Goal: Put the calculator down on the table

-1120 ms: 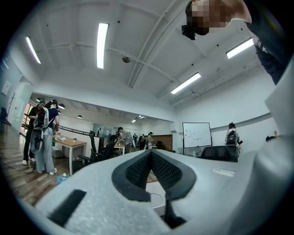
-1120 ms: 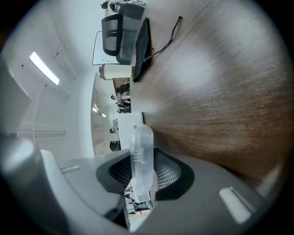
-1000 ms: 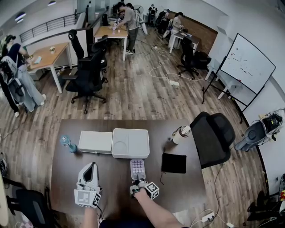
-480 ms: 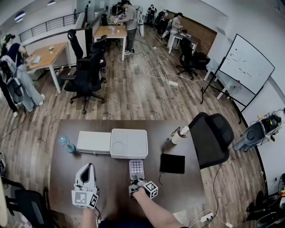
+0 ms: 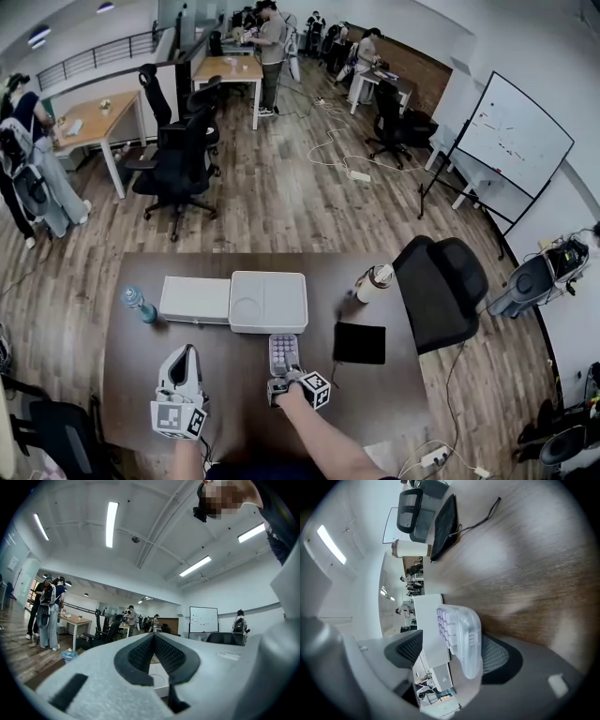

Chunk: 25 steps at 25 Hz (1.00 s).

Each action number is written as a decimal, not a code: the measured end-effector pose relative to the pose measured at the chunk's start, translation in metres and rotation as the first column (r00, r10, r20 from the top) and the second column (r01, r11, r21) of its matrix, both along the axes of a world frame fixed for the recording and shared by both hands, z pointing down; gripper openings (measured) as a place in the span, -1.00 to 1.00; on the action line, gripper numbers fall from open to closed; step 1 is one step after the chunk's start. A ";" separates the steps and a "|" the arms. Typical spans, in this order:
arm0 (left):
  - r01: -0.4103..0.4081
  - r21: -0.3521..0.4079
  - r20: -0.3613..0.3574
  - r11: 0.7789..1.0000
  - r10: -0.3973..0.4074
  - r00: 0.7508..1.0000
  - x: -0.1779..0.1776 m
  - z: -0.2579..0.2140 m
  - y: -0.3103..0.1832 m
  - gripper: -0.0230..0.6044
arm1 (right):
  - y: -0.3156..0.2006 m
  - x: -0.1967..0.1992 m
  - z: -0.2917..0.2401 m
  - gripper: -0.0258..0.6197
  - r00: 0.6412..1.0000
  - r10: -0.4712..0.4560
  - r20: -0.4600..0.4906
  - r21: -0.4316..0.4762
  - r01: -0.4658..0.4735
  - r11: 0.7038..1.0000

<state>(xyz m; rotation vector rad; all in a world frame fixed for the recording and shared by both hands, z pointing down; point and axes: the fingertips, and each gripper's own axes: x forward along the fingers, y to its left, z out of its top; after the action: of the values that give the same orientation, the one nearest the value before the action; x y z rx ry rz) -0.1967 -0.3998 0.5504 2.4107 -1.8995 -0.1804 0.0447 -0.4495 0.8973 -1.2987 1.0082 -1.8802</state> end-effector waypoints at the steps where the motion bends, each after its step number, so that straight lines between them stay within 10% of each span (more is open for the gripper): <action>1: 0.000 0.000 -0.002 1.000 0.000 1.000 0.000 -0.001 0.000 -0.94 | 0.000 0.000 -0.002 0.26 1.000 0.003 -0.001 -0.012 -0.003 1.000; 8: -0.003 0.010 -0.004 1.000 0.003 1.000 0.002 -0.003 0.001 -0.94 | 0.005 0.000 -0.004 0.60 1.000 0.007 -0.011 -0.115 -0.008 0.993; 25: -0.008 0.012 -0.013 1.000 0.008 1.000 0.004 -0.005 0.002 -0.94 | 0.012 0.031 -0.028 0.63 0.993 -0.014 -0.120 -0.130 -0.001 0.991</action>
<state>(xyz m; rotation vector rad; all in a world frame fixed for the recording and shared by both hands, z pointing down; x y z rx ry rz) -0.1931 -0.3976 0.5457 2.4176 -1.8889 -0.2071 0.0753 -0.4376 0.8698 -1.5016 0.9643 -1.9188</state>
